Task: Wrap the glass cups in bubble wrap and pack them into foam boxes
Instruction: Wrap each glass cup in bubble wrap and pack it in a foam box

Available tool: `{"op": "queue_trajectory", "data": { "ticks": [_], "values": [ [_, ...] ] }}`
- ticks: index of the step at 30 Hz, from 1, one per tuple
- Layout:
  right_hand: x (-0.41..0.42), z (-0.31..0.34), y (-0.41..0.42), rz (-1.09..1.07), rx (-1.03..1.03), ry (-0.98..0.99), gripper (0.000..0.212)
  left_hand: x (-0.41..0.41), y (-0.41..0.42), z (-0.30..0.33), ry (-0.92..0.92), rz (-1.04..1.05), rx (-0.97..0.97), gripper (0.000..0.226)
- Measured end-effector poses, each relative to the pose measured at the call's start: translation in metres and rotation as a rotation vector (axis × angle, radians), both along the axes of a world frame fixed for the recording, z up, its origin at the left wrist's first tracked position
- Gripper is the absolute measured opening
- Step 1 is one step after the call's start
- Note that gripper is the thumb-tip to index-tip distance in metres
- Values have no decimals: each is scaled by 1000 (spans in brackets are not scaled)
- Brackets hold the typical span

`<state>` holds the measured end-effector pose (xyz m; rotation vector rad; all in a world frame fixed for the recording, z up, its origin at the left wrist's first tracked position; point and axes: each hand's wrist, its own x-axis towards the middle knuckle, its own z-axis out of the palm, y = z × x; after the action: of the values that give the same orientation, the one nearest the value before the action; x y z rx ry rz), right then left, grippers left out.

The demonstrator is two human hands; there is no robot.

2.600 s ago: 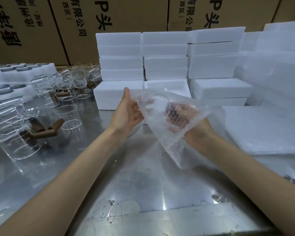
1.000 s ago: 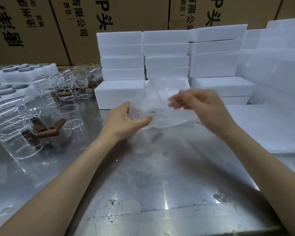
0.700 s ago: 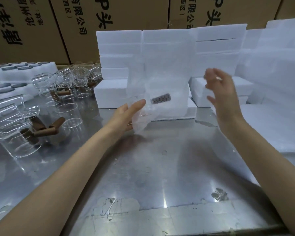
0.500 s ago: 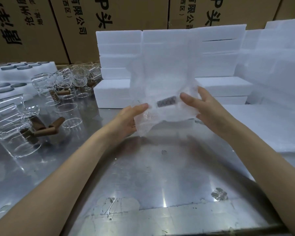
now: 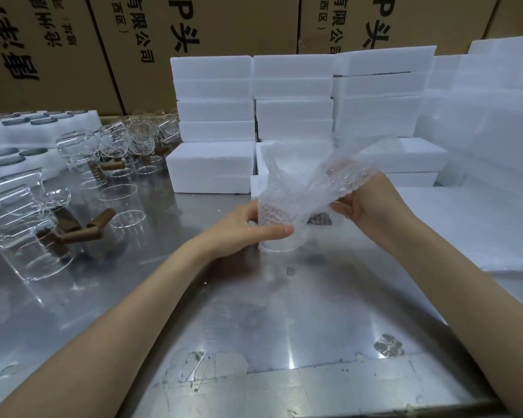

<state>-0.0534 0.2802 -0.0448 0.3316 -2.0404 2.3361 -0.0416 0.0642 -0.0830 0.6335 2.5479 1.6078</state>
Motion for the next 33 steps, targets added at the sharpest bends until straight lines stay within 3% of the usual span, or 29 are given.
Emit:
{"op": "queue_trajectory", "data": {
  "ticks": [4, 9, 13, 19, 22, 24, 28, 33],
  "values": [
    [3, 0, -4, 157, 2, 37, 20, 1, 3, 1, 19, -2, 18, 35],
    [9, -5, -12, 138, 164, 64, 19, 1, 3, -2, 36, 14, 29, 61],
    [12, -6, -16, 140, 286, 173, 15, 1, 6, -2, 34, -10, 107, 50],
    [18, -8, -22, 108, 781, 471, 42, 7, 7, 2, -1, -97, 220, 36],
    [15, -16, -21, 135, 1052, 523, 22, 6, 9, 4, -23, -72, 251, 25],
    [14, -20, -20, 103, 1152, 574, 4, 4, 9, 5, -30, -43, 263, 33],
    [16, -19, -23, 36, 1243, 650, 20, 2, 10, 5, 126, 159, 241, 44],
    [15, -21, -27, -3, 1299, 699, 18, 11, 17, 8, 461, 356, 144, 36]
  ]
}}
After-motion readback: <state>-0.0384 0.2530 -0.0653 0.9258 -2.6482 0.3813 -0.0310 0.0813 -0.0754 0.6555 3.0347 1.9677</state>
